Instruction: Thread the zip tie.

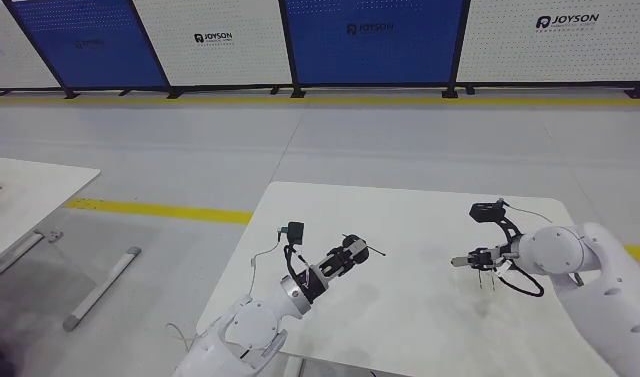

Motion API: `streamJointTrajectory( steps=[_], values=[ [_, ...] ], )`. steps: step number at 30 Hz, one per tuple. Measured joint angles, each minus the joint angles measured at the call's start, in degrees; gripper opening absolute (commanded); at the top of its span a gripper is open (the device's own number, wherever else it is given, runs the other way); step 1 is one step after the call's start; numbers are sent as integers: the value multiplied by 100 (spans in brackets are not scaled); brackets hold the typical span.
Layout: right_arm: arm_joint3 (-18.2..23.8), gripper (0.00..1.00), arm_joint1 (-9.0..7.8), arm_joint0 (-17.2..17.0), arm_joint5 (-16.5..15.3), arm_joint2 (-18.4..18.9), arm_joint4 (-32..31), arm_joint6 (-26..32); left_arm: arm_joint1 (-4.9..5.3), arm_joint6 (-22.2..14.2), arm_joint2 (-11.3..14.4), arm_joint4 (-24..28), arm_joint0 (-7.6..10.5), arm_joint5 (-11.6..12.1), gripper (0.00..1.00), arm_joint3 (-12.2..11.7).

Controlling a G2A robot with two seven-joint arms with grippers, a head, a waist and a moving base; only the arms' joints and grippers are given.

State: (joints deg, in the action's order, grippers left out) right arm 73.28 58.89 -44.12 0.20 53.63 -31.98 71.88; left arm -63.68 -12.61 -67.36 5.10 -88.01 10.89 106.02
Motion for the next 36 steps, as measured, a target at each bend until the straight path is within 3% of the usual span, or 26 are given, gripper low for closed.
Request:
streamJointTrajectory(
  steps=[4,15,16,22,28,33,36],
  values=[
    [-153,46,44,90,272,-96,-65,114,0,0,0,0,0,0,0,0],
    [-900,44,249,463,612,-484,-155,125,0,0,0,0,0,0,0,0],
    [-952,38,266,487,613,-505,-146,110,0,0,0,0,0,0,0,0],
    [-1216,37,355,603,550,-607,-92,-1,0,0,0,0,0,0,0,0],
    [-1466,36,466,734,693,-773,-131,2,0,0,0,0,0,0,0,0],
    [-1670,26,550,827,656,-869,-98,3,0,0,0,0,0,0,0,0],
    [-1802,25,594,874,641,-908,-77,-11,0,0,0,0,0,0,0,0]
  ],
)
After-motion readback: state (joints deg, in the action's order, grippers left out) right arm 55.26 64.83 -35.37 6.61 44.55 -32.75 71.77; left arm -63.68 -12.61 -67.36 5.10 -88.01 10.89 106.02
